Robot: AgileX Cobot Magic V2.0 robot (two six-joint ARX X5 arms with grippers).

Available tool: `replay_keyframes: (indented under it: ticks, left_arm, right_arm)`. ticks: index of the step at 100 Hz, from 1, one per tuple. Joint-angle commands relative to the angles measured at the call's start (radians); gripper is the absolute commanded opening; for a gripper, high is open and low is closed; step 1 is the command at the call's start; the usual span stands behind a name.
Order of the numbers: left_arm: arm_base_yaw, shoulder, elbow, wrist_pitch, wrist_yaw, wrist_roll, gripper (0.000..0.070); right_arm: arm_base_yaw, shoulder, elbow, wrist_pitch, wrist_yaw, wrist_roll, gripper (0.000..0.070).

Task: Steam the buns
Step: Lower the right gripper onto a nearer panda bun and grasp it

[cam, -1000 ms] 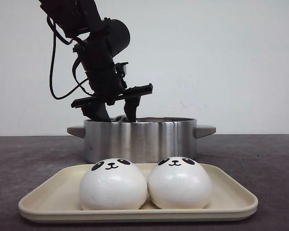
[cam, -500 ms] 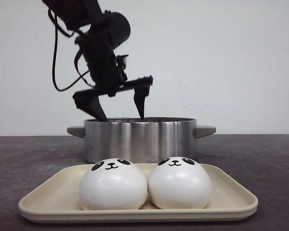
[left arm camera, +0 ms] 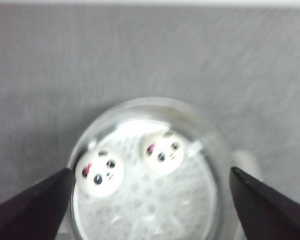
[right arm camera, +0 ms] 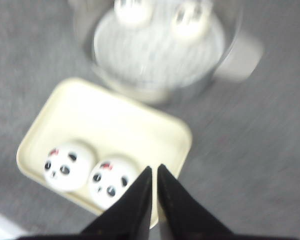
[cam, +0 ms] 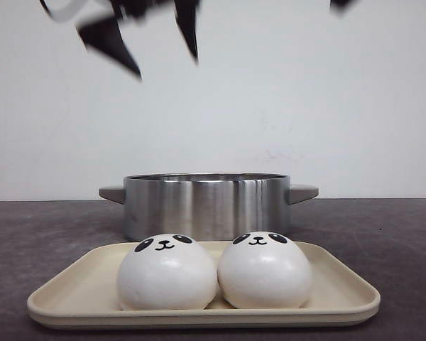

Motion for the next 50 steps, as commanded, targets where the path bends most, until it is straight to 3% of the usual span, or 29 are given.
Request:
replay_keyframes:
  ticks: [1, 8, 12, 16, 24, 28, 50]
  left_arm:
    - [-0.013, -0.049, 0.029, -0.003, -0.002, 0.037, 0.0602]
    - [-0.020, -0.122, 0.029, -0.010, -0.002, 0.054, 0.0602]
    - [-0.025, -0.162, 0.029, -0.018, -0.002, 0.057, 0.0602]
    - [-0.029, -0.197, 0.029, -0.026, -0.002, 0.057, 0.0602]
    - [-0.035, -0.261, 0.029, -0.051, -0.002, 0.061, 0.0602]
    - [-0.039, -0.289, 0.029, -0.065, -0.002, 0.065, 0.0602]
    - [-0.046, -0.394, 0.029, -0.111, -0.002, 0.079, 0.0602]
  right_arm:
    - [0.018, 0.014, -0.068, 0.054, -0.046, 0.097, 0.0008]
    - [0.030, 0.016, -0.148, 0.112, -0.098, 0.151, 0.0011]
    - [0.039, 0.021, -0.184, 0.144, -0.130, 0.176, 0.0048]
    - [0.047, 0.024, -0.211, 0.168, -0.156, 0.199, 0.0149]
    - [0.071, 0.040, -0.232, 0.183, -0.178, 0.233, 0.0441]
    - [0.086, 0.053, -0.233, 0.183, -0.178, 0.235, 0.0521]
    - [0.141, 0.162, -0.233, 0.233, -0.162, 0.260, 0.0524]
